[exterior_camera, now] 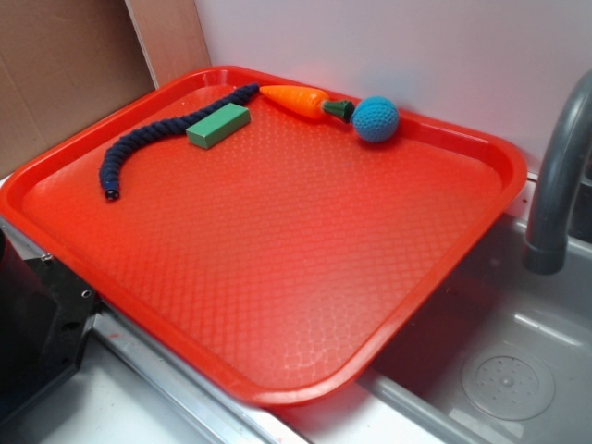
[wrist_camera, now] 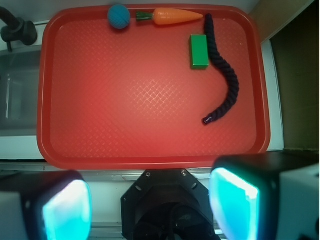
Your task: Grab the blue ball.
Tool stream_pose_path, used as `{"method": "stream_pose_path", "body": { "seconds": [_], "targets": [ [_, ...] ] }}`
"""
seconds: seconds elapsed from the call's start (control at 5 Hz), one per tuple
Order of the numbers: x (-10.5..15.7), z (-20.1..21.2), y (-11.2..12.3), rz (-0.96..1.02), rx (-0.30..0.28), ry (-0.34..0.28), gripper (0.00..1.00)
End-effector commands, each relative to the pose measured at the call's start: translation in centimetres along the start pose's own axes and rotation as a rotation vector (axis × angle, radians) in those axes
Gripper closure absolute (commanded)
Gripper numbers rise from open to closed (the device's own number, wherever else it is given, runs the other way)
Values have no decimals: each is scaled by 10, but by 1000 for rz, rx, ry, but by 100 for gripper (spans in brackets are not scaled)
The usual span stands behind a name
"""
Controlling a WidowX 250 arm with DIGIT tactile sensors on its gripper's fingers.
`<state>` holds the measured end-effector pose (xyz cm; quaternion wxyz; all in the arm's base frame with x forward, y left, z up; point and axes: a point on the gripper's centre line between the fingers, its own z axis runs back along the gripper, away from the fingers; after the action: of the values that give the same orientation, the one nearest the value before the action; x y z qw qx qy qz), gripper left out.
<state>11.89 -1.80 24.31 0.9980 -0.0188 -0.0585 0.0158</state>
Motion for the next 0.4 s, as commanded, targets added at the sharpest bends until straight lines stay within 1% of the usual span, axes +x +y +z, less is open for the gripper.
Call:
{"method": "stream_pose_path", "body": {
  "seconds": [0.0, 0.2],
  "targets": [
    [0, 0, 0, 0, 0, 0, 0],
    [44, -42, 3, -144, -42, -128, 0]
  ]
}}
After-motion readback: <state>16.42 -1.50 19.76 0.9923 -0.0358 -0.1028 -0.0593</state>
